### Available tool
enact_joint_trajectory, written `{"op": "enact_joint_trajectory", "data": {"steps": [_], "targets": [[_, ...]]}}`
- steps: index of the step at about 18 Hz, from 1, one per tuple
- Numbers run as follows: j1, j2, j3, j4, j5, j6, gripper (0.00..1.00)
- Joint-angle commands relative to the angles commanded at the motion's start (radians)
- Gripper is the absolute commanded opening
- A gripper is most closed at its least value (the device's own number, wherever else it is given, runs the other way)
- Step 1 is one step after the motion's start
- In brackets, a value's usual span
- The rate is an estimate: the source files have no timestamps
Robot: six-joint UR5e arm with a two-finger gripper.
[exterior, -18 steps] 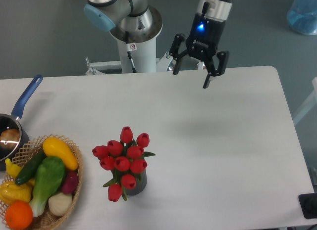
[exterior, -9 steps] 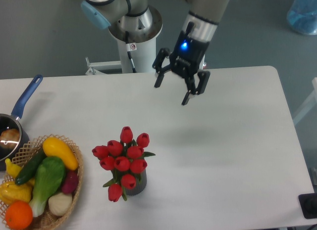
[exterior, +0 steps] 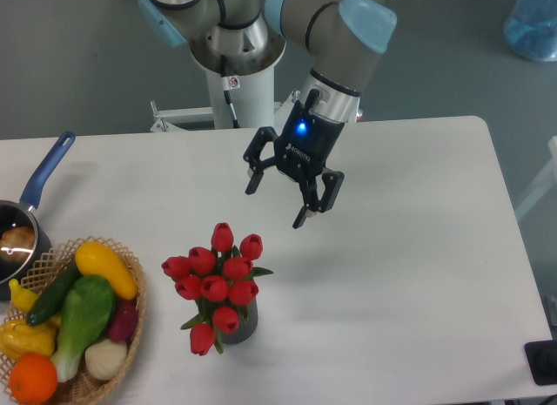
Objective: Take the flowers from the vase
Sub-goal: 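Move the open gripper down toward the red tulips in the grey vase, then lower the open gripper around the tulip stems just below the blooms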
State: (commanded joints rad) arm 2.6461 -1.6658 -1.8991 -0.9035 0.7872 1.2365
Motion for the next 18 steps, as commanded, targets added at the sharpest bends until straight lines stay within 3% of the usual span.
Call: {"op": "enact_joint_trajectory", "data": {"steps": [4, 18], "targets": [[-0.002, -0.044, 0.02, 0.08, -0.084, -0.163, 1.0], [-0.026, -0.103, 0.035, 0.103, -0.077, -0.181, 1.0]]}}
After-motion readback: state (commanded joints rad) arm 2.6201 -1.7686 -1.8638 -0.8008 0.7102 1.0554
